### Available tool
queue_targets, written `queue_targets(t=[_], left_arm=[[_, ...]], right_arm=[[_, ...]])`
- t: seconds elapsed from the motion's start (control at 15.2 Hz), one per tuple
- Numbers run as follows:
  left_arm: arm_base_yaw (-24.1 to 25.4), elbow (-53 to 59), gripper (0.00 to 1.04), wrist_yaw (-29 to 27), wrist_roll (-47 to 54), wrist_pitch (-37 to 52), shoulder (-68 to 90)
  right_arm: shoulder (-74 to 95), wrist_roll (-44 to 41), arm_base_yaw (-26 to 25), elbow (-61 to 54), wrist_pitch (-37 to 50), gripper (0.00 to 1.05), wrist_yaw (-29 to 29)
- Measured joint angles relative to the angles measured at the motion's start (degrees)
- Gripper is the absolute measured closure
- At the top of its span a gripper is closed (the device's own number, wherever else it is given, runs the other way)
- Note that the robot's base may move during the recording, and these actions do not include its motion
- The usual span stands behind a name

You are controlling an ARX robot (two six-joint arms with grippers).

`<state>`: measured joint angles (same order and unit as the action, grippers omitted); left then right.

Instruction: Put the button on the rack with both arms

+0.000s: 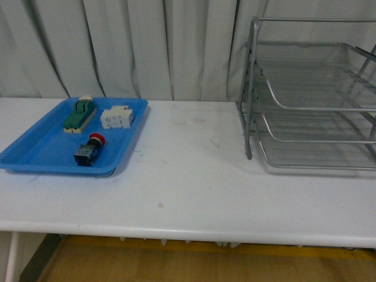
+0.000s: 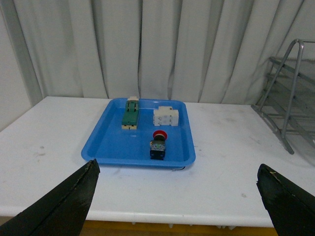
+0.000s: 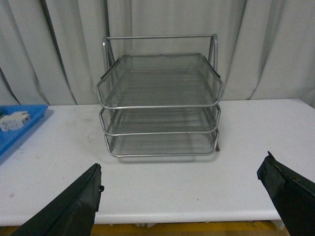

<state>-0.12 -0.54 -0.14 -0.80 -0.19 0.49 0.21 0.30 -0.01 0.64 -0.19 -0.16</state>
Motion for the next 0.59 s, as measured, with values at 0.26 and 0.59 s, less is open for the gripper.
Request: queue_targets(t=[0.26, 0.59], left_arm=[[0.00, 0.00, 0.07, 0.00, 0.00, 0.00, 0.00], [0.00, 0.00, 0.07, 0.00, 0.00, 0.00, 0.00]], right_arm=[[0.00, 0.00, 0.00, 0.00, 0.00, 0.06, 0.00], [0.00, 0.00, 0.00, 0.00, 0.00, 0.06, 0.00]])
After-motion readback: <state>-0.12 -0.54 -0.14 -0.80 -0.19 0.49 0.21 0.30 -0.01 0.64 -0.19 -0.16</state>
